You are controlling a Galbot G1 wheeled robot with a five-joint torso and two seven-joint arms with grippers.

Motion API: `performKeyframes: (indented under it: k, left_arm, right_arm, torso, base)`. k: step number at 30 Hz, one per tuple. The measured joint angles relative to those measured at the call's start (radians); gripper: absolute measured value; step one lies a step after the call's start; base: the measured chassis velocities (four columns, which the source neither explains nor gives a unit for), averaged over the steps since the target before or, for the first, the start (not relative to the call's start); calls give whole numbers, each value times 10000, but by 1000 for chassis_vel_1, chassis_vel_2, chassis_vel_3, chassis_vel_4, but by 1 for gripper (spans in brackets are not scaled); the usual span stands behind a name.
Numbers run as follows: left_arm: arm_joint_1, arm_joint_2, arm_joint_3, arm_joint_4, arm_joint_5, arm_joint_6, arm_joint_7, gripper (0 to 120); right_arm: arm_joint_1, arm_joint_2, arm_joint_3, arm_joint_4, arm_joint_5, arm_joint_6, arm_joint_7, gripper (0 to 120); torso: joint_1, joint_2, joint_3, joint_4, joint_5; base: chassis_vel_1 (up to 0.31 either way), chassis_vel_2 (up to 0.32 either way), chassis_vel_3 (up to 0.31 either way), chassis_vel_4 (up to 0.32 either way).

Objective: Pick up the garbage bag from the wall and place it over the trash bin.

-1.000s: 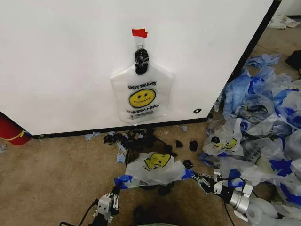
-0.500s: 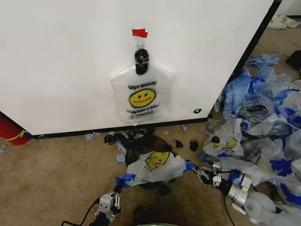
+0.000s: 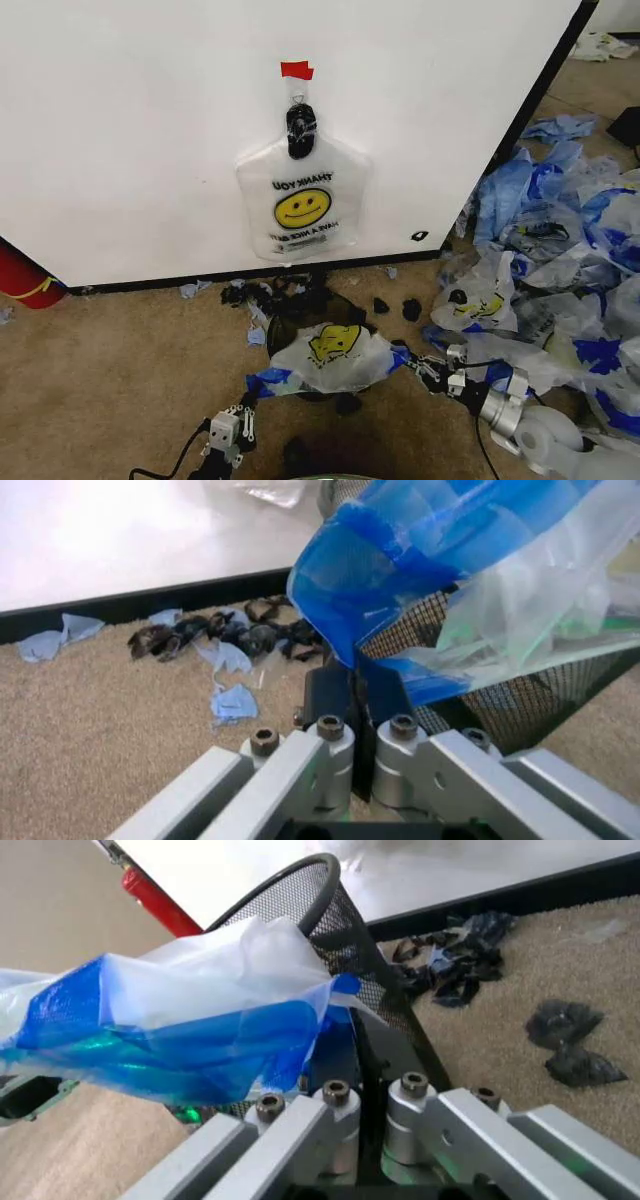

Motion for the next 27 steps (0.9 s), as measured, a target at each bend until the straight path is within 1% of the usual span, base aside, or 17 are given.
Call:
performKeyframes:
  k: [7,12,19,22,27]
  left_arm:
    - [-290,24,184,124,-168,0,7,0]
    - [-932,-15,508,378,-376,-30,19,0]
    - [-1375,-68,720,554,-597,-119,40,0]
    - [-1378,-48,714,502,-705,-122,138,12]
    - [-886,119,474,129,-820,-94,465,32]
  right_arm:
    - [16,-68,19,7,62,-79,95,0]
    - [25,7,35,-57,47,-81,115,0]
    - [23,99,21,-138,-29,-8,106,0]
    - [30,114,9,-151,-116,144,84,0]
    - [-14,64,51,-32,-234,186,51,20]
  torso:
    - [0,0,0,0,0]
    - [0,0,0,0,1]
    - [0,0,0,0,0]
    - [0,0,0,0,1]
    - [0,0,0,0,2]
  base:
    - [0,0,0,0]
    - [0,0,0,0]
    - [0,0,0,0]
    - [0,0,0,0]
    - [0,0,0,0]
